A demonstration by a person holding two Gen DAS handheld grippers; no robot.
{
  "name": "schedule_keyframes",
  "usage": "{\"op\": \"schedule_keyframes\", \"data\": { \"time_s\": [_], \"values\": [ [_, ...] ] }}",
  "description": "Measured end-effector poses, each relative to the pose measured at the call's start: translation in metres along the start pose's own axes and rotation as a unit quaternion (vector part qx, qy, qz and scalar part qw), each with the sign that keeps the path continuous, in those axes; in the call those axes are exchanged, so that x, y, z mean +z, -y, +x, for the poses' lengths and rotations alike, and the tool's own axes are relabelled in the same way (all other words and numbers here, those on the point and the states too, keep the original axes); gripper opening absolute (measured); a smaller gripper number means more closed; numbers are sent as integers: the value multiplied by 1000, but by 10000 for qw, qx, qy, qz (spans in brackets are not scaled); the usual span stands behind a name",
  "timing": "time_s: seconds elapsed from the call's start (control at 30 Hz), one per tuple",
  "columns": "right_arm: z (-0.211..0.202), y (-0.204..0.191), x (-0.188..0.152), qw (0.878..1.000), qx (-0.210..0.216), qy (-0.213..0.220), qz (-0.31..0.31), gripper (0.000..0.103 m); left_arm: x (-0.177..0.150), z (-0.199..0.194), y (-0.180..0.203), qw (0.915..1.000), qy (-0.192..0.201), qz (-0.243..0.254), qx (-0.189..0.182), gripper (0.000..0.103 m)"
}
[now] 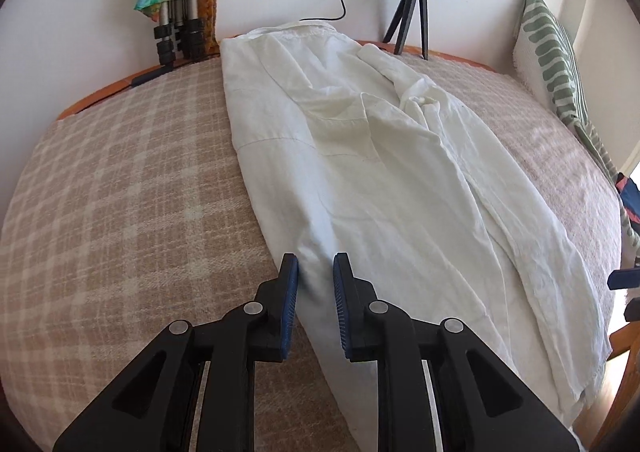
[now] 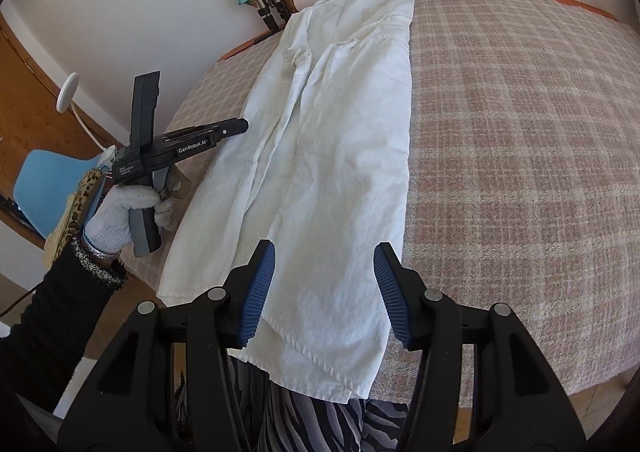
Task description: Fold small clothes
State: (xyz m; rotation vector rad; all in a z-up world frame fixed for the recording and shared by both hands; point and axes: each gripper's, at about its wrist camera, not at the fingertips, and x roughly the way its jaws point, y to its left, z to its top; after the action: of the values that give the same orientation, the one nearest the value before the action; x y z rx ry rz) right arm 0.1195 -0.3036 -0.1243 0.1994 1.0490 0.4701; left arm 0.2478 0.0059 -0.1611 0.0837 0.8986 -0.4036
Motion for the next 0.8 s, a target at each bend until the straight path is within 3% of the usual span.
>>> {"op": "schedule_keyframes", "data": {
  "time_s": [0.4,0.5,0.6,0.8],
  "values": [
    [25,-11,42,9984,-36,428,-374,55,-73,-57,32,9997,185,62,125,17],
    [47,-10,50,9989,-186,202,-368,55,-85,-66,34,9997,190,-91,107,17],
    [58,-7,37,9983,-422,-47,-396,55,-99,-77,42,9997,198,-93,92,17],
    [34,-2,-16,9964,-608,-242,-531,55,-126,-98,60,9993,327,-110,114,17]
  ]
}}
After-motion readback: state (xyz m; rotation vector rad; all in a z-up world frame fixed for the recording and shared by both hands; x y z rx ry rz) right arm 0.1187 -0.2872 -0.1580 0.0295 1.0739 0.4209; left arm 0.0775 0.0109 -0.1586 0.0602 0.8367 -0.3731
